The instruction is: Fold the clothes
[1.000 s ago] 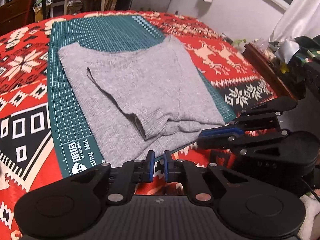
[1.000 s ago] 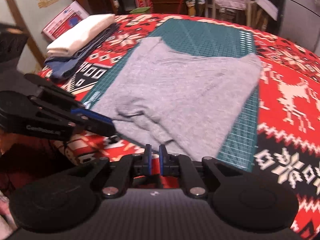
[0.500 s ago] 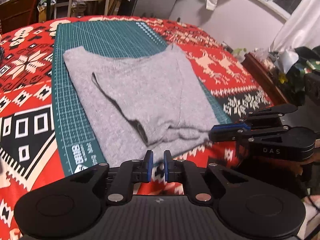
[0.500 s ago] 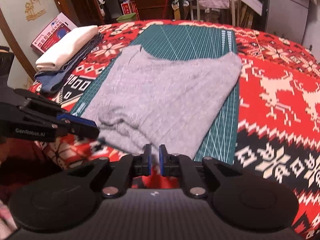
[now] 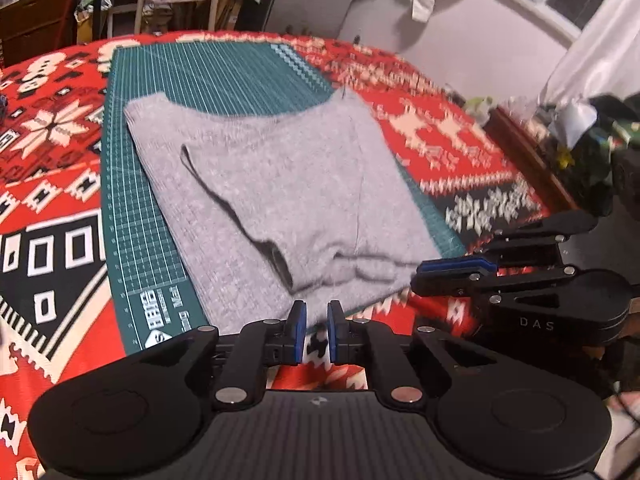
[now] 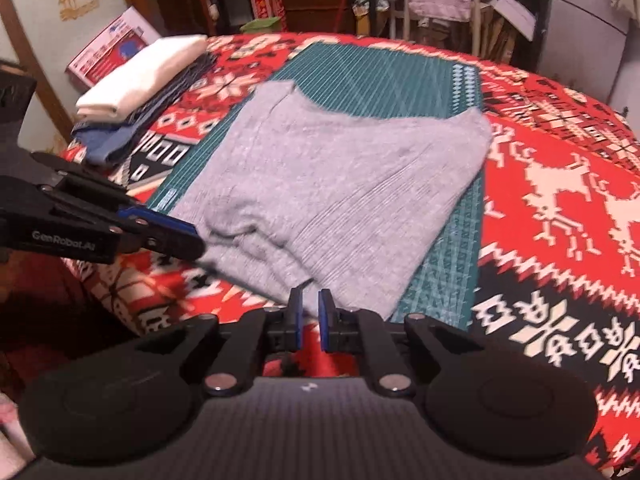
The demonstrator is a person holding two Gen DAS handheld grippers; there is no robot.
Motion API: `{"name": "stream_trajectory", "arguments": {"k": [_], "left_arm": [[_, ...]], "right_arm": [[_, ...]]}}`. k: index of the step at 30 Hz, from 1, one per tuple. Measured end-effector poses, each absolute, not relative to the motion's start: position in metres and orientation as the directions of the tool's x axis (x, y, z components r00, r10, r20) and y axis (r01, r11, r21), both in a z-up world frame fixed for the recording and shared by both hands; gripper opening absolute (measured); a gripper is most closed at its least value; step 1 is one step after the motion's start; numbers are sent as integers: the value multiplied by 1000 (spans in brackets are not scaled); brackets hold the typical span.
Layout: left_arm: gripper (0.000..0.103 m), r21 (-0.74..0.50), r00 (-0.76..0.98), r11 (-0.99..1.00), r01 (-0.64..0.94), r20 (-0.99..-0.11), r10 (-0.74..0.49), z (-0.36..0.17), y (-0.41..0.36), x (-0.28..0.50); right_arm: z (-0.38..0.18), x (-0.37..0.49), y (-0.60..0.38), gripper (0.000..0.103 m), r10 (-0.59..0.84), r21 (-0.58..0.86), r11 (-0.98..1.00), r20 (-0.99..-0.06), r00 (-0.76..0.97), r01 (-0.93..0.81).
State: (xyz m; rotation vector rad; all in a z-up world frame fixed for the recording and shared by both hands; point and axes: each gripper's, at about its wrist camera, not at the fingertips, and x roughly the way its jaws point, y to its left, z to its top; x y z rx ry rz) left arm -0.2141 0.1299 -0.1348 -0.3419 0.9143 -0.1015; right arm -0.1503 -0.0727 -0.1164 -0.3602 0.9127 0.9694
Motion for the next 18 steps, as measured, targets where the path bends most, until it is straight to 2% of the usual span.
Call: {"name": "stream_trajectory", "arguments": {"k": [4, 7, 15, 18], "left_arm": [[9, -318, 614, 942, -106, -766, -190, -137, 139, -213], [9, -345, 589, 929, -133, -782, -206, -146, 146, -216], [9, -438, 631, 882, -175, -737, -241, -138, 164, -225], [9, -430, 651, 880, -203, -731, -208, -137, 174, -218]], "right_arm": [[-121, -141, -75, 10, 530, 105, 577, -803, 273, -810], [-130, -140, -79, 10, 526, 109, 580, -807, 268, -807], [-121, -135, -86, 11, 558, 163, 587, -791, 251, -793], [-118, -125, -84, 11, 566, 168, 600, -780, 267, -782]]}}
